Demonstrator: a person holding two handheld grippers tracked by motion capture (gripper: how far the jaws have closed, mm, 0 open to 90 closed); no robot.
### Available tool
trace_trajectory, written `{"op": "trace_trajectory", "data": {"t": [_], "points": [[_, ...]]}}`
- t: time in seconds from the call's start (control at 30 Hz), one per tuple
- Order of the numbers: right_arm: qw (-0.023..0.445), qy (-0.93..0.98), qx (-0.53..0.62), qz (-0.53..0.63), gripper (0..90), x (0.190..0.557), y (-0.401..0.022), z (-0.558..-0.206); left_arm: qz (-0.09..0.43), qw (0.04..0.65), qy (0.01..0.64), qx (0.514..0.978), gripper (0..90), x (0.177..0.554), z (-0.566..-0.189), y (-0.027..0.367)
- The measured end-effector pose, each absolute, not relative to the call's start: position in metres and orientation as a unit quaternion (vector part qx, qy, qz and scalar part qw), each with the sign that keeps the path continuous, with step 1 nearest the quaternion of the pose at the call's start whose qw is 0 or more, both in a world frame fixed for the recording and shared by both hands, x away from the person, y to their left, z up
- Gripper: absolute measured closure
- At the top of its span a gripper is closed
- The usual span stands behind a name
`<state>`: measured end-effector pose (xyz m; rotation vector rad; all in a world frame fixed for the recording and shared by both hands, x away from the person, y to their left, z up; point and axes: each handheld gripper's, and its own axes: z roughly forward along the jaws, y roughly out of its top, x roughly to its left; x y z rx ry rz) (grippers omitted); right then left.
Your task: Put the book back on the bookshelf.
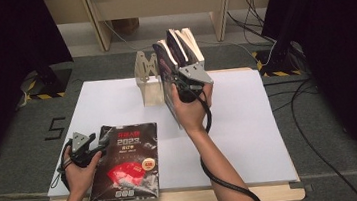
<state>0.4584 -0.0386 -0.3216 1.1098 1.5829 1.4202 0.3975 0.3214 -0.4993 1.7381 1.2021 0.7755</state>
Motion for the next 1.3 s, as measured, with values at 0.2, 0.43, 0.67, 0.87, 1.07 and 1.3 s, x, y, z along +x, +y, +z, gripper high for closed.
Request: {"op": "trace_trajectory", "data": {"t": [0.2,0.43,0.67,0.87,1.07,1.3], "points": [[0.356,0.620,0.428,0.553,82.8,0.446,-0.045,-0.328,0.311,0.432,0.482,0.696,37.6,0.397,-0.499,0.322],[0.354,0.618,0.435,0.551,82.4,0.437,-0.050,-0.333,0.313,0.431,0.479,0.698,37.7,0.397,-0.499,0.321],[0.346,0.621,0.442,0.546,77.9,0.438,-0.053,-0.333,0.313,0.429,0.479,0.699,37.7,0.397,-0.499,0.321],[0.342,0.620,0.455,0.540,73.9,0.441,-0.052,-0.332,0.313,0.431,0.480,0.698,37.7,0.397,-0.499,0.321],[0.343,0.621,0.468,0.527,70.9,0.445,-0.052,-0.331,0.313,0.431,0.479,0.698,37.6,0.397,-0.499,0.321],[0.333,0.621,0.489,0.513,71.3,0.453,-0.054,-0.329,0.313,0.431,0.479,0.698,37.6,0.397,-0.499,0.321]]}}
